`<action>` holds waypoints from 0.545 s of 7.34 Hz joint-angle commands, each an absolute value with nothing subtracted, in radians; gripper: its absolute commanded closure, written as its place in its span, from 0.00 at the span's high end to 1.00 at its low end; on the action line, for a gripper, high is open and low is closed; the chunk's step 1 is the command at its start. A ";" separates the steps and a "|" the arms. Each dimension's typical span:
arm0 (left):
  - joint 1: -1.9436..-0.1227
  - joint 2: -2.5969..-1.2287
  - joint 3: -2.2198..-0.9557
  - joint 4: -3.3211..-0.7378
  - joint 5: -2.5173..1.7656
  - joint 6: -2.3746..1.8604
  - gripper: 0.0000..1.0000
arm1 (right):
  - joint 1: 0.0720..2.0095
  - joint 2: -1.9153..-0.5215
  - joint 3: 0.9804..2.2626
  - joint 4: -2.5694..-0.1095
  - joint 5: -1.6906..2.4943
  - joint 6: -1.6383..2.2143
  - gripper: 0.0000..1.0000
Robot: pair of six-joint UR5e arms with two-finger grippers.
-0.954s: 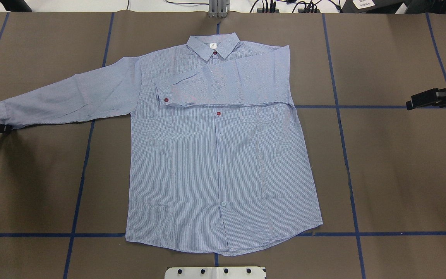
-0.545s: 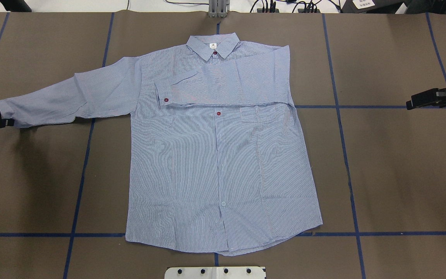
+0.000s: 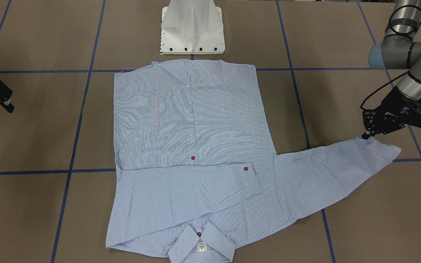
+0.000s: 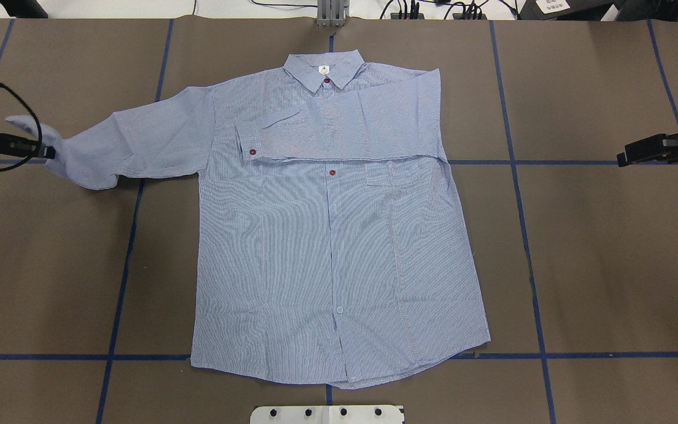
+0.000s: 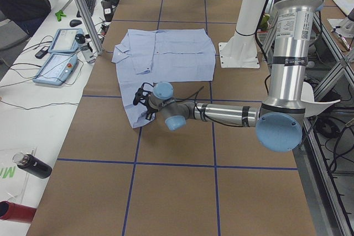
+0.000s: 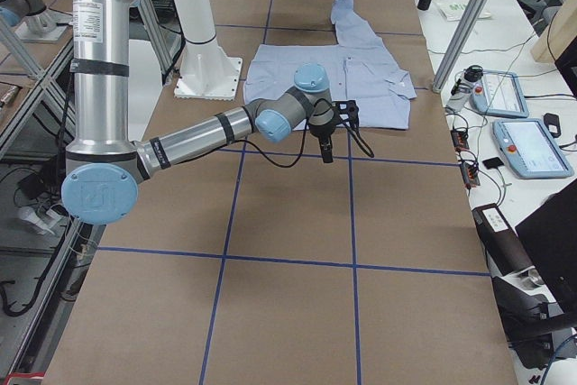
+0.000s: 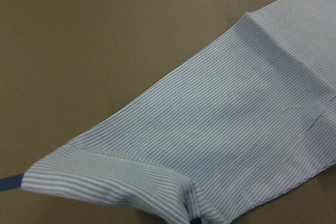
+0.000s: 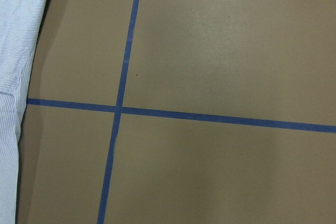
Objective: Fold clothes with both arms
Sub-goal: 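Fold the held sleeve with the left gripper across the chest toward the collar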
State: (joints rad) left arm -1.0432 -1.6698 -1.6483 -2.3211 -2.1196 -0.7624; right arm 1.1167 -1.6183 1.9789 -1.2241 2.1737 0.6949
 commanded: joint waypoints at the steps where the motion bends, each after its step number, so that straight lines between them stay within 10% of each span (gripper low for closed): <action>1: -1.020 -1.887 -1.798 -1.870 -2.118 -0.764 0.00 | 1.117 -1.618 1.979 -1.224 2.174 0.695 1.00; 4: -0.821 -2.211 -1.767 -1.660 -2.083 -1.045 0.00 | 1.117 -1.618 1.979 -1.226 2.175 0.695 1.00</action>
